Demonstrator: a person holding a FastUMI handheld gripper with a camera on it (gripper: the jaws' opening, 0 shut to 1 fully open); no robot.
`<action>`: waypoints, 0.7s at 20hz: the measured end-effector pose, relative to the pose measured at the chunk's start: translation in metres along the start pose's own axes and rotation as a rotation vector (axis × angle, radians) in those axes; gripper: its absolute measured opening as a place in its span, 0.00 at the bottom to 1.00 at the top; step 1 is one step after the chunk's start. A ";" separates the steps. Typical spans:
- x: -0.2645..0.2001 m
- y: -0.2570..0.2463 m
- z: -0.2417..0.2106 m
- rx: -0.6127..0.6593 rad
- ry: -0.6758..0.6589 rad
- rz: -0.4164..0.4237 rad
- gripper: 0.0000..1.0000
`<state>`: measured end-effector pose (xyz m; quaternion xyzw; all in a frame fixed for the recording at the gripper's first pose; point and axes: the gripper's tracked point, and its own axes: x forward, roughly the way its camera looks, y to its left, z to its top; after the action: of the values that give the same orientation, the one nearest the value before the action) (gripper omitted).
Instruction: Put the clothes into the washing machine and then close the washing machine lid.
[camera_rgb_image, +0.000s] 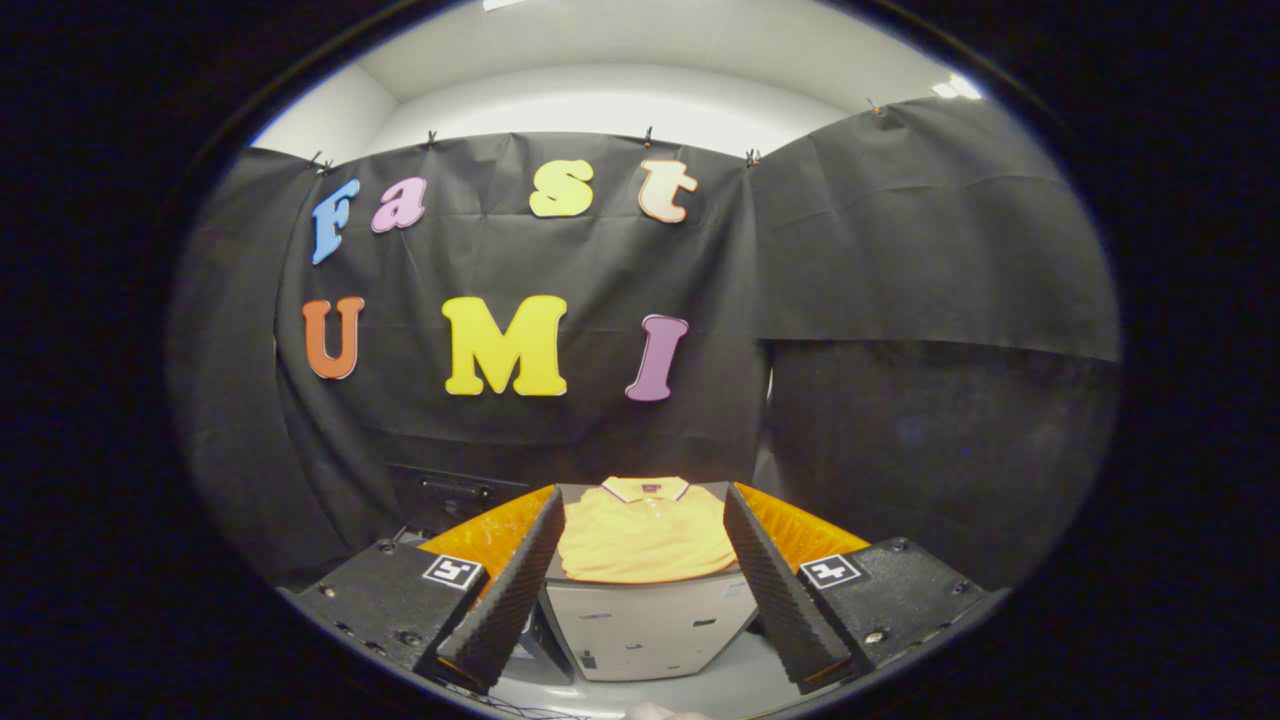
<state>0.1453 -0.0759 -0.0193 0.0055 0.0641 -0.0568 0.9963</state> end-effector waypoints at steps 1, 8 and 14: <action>0.016 -0.003 -0.002 -0.004 0.010 0.004 1.00; 0.124 -0.008 -0.020 -0.007 0.103 0.067 1.00; 0.207 -0.020 -0.044 0.002 0.209 0.088 1.00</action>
<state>0.3416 -0.1184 -0.0892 0.0153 0.1673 -0.0121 0.9857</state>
